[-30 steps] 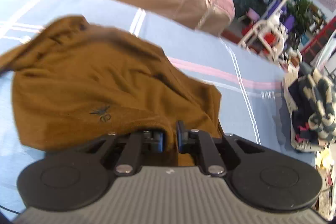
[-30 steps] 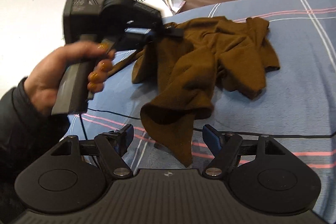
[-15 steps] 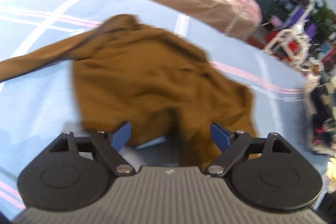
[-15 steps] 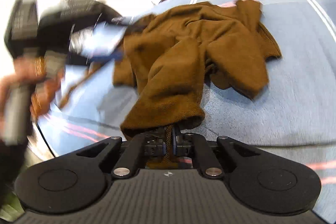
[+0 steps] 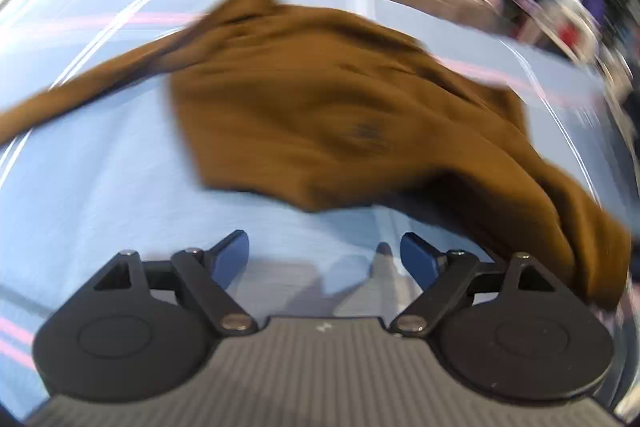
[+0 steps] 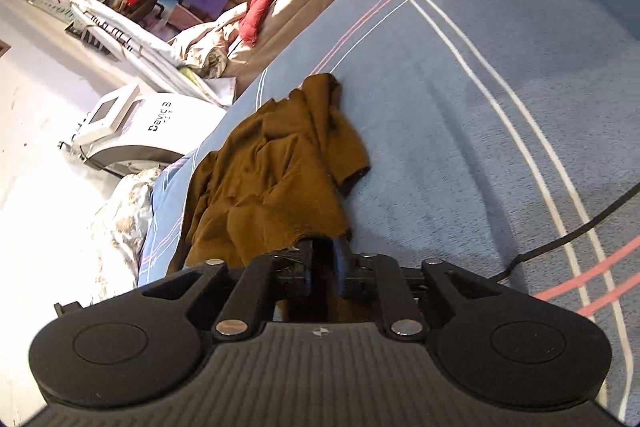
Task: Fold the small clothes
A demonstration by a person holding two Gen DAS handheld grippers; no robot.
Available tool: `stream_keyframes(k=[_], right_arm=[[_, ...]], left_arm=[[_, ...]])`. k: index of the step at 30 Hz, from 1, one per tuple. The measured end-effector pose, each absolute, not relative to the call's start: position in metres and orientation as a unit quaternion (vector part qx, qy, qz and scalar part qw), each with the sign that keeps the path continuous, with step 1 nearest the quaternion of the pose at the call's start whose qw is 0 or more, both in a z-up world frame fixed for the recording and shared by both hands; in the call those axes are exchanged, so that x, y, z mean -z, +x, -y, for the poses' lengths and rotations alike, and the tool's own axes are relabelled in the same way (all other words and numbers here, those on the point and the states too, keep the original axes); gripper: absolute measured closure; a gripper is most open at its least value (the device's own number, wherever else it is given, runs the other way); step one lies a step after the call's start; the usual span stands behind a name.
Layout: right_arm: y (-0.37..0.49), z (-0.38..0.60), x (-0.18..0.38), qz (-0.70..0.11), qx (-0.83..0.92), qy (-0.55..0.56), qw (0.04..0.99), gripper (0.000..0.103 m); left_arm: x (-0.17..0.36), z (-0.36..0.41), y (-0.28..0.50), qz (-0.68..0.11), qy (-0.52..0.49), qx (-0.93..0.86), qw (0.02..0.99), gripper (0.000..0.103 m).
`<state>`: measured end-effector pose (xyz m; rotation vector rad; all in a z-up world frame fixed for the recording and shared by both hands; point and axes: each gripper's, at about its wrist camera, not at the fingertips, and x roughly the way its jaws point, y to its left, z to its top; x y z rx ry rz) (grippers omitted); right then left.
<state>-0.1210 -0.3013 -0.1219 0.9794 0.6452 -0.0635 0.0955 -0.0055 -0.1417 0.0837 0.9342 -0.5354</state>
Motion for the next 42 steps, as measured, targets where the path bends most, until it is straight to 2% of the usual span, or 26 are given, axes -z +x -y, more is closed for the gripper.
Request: stream_keyframes(k=[2, 3, 4, 5, 6, 7, 8, 10, 14, 20, 24, 28, 34, 39, 40, 41, 42], right_arm=[[-0.12, 0.299, 0.122, -0.302, 0.03, 0.463, 0.833, 0.057], [-0.118, 0.298, 0.121, -0.299, 0.027, 0.46, 0.835, 0.049], [-0.118, 0.297, 0.119, -0.297, 0.022, 0.455, 0.839, 0.034], [-0.116, 0.296, 0.117, -0.294, 0.018, 0.445, 0.845, 0.026], [-0.116, 0.294, 0.114, -0.291, 0.015, 0.434, 0.853, 0.012], [-0.117, 0.292, 0.11, -0.287, 0.012, 0.42, 0.861, 0.003], [-0.118, 0.29, 0.107, -0.28, 0.009, 0.403, 0.871, 0.001], [-0.121, 0.286, 0.1, -0.268, 0.003, 0.37, 0.889, 0.0], [-0.118, 0.27, 0.092, -0.262, -0.017, 0.292, 0.92, 0.0], [-0.086, 0.223, 0.089, -0.284, -0.057, 0.102, 0.952, 0.0], [-0.06, 0.217, 0.101, -0.311, -0.044, 0.086, 0.946, 0.0], [-0.056, 0.217, 0.098, -0.288, -0.067, 0.103, 0.95, 0.0], [-0.053, 0.183, 0.107, -0.287, -0.079, -0.015, 0.955, 0.0], [-0.039, 0.177, 0.117, -0.317, -0.062, -0.039, 0.946, 0.0], [-0.034, 0.178, 0.12, -0.327, -0.057, -0.04, 0.942, 0.01], [-0.028, 0.178, 0.122, -0.339, -0.052, -0.039, 0.939, 0.027], [-0.022, 0.182, 0.124, -0.348, -0.047, -0.035, 0.936, 0.071]], left_arm=[[0.143, 0.029, 0.091, -0.426, 0.086, 0.277, 0.857, 0.02], [0.145, 0.038, 0.091, -0.415, 0.103, 0.272, 0.862, 0.02], [0.147, 0.046, 0.093, -0.404, 0.116, 0.268, 0.867, 0.02], [0.148, 0.052, 0.099, -0.393, 0.127, 0.262, 0.872, 0.02], [0.148, 0.058, 0.105, -0.382, 0.141, 0.251, 0.878, 0.022], [0.148, 0.064, 0.113, -0.369, 0.154, 0.242, 0.884, 0.023], [0.146, 0.071, 0.122, -0.356, 0.162, 0.237, 0.889, 0.025], [0.138, 0.081, 0.143, -0.341, 0.165, 0.244, 0.893, 0.029], [0.119, 0.117, 0.182, -0.315, 0.197, 0.252, 0.894, 0.029], [0.124, 0.162, 0.217, -0.321, 0.264, 0.254, 0.873, 0.028], [0.115, 0.141, 0.219, -0.323, 0.237, 0.231, 0.887, 0.015], [0.103, 0.086, 0.225, -0.354, 0.162, 0.214, 0.896, 0.003], [0.108, 0.029, 0.215, -0.384, 0.139, 0.183, 0.894, 0.003], [0.118, 0.03, 0.225, -0.385, 0.13, 0.181, 0.896, 0.005], [0.118, 0.035, 0.229, -0.382, 0.126, 0.185, 0.897, 0.009], [0.117, 0.042, 0.235, -0.376, 0.124, 0.19, 0.898, 0.011], [0.115, 0.052, 0.24, -0.373, 0.128, 0.195, 0.898, 0.019]])
